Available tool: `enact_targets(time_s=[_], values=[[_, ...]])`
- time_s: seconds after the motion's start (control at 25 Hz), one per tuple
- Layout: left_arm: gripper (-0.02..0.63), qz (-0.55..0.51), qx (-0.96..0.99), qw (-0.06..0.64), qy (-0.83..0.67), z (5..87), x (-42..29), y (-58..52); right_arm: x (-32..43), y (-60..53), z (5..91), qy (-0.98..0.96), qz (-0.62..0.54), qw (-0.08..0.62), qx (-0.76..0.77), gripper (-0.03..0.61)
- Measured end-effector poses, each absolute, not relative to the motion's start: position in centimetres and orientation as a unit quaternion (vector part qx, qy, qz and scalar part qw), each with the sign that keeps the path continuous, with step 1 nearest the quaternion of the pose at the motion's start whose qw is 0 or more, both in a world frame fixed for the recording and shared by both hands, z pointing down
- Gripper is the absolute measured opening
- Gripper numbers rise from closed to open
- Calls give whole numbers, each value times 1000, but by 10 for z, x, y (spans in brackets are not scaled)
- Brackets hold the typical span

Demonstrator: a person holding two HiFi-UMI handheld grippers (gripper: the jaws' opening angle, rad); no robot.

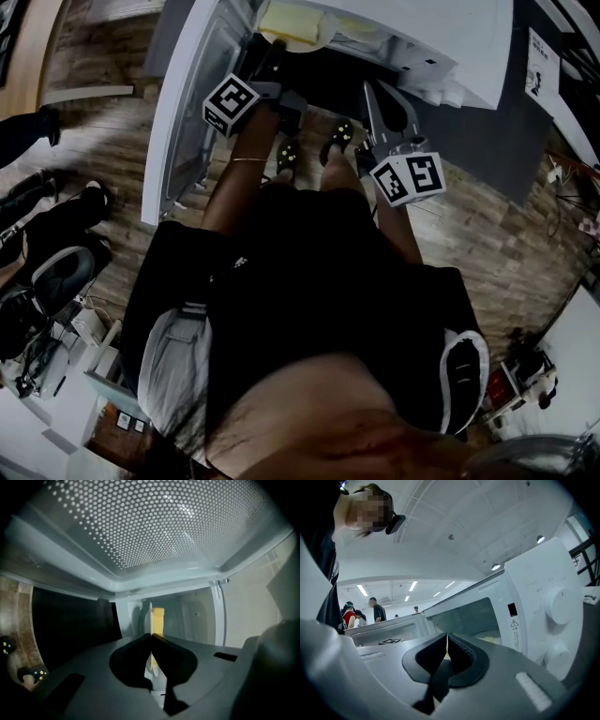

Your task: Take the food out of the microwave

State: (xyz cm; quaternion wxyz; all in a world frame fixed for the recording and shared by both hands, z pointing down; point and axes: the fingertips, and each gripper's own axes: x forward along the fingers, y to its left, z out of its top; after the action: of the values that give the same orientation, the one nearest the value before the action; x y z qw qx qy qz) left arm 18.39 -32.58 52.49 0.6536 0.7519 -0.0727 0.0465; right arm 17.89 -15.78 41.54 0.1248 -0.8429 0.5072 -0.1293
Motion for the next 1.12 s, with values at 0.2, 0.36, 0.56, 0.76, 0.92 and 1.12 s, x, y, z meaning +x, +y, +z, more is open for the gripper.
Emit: enact_targets(time_s=[0.2, 0.36, 0.56, 0.76, 0.92, 1.12], values=[[14, 46, 750, 656, -67, 523, 180, -323, 175, -158, 414, 506, -128, 125, -844, -2], [14, 47, 748, 658, -66, 522, 174, -322, 170, -159, 415, 506, -129, 124, -844, -2], [14, 55, 751, 656, -53, 519, 169, -314, 167, -161, 415, 504, -129, 127, -845, -2], [15, 57, 748, 660, -46, 518, 159, -312, 161, -162, 412, 501, -125, 128, -847, -2], [15, 60, 747, 661, -40, 517, 154, -311, 157, -162, 412, 501, -124, 125, -847, -2], [14, 59, 745, 664, -35, 516, 146, -312, 150, -164, 411, 501, -123, 126, -848, -2]])
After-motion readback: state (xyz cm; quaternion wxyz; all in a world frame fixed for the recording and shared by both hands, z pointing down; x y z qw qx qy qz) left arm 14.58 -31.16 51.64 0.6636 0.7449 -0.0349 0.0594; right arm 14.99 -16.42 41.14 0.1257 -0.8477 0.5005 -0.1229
